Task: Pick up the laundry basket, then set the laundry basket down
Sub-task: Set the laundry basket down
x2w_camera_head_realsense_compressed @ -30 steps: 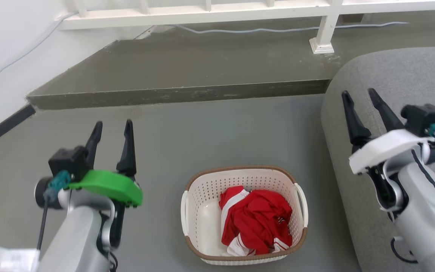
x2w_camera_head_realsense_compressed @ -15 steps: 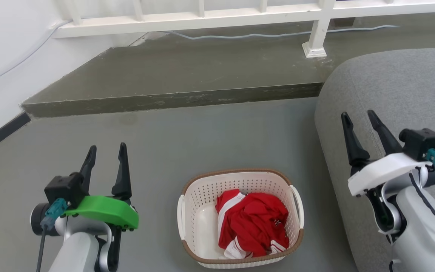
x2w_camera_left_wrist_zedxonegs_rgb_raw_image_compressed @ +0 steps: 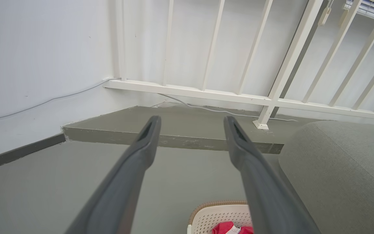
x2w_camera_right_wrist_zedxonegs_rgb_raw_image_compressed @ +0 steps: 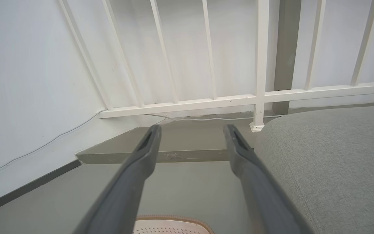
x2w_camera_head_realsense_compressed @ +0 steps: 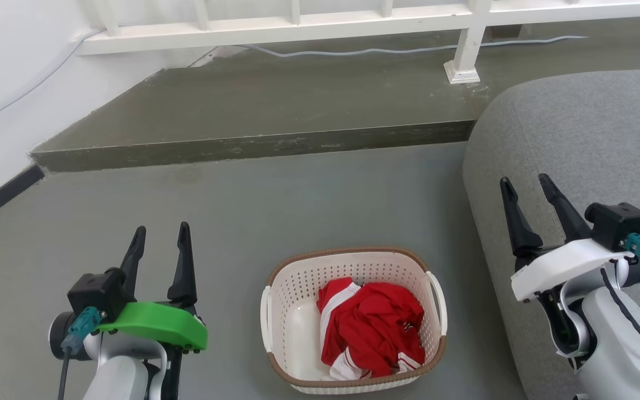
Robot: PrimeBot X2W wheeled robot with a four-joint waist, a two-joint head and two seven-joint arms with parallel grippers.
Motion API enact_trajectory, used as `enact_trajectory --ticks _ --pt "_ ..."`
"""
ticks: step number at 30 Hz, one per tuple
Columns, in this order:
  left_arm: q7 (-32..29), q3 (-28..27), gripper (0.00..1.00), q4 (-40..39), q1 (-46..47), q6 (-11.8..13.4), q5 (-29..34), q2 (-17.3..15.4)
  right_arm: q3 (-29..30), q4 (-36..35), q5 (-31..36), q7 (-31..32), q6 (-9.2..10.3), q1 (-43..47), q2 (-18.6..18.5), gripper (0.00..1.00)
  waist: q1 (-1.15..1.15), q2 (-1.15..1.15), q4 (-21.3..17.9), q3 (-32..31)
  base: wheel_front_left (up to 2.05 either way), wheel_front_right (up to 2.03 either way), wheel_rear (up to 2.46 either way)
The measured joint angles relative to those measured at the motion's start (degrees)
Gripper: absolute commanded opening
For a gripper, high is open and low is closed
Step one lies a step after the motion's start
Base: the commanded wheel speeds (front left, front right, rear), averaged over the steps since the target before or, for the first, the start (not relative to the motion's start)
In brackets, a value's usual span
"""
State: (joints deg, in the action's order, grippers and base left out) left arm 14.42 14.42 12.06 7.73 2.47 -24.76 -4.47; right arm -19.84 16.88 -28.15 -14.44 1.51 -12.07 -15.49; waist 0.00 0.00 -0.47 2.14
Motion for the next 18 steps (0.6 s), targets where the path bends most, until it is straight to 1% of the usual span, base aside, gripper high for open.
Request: enact_trajectory --ticks 7,9,15,18 --pt "0.0 -0.9 1.00 0.0 -0.8 -0.5 1.1 0.4 1.0 -0.4 0.5 0.0 -0.51 0.8 0.5 1.00 0.00 0.00 0.0 0.1 0.00 0.00 0.00" --pt "0.0 -1.2 1.00 0.0 -0.8 -0.8 1.3 0.5 1.3 -0.5 1.0 0.0 -0.99 1.1 0.8 1.00 0.00 0.00 0.0 0.1 0.00 0.00 0.00" --pt "0.0 -1.6 1.00 -0.1 -1.1 -1.0 1.9 0.8 2.1 -0.6 1.5 0.0 -1.01 1.2 1.2 1.00 0.00 0.00 0.0 0.0 0.00 0.00 0.00" --pt "0.0 -1.8 1.00 -0.2 -1.2 -1.4 1.9 1.0 2.4 -0.8 1.6 0.0 -1.52 1.4 1.3 1.00 0.00 0.00 0.1 0.0 0.00 0.00 0.00"
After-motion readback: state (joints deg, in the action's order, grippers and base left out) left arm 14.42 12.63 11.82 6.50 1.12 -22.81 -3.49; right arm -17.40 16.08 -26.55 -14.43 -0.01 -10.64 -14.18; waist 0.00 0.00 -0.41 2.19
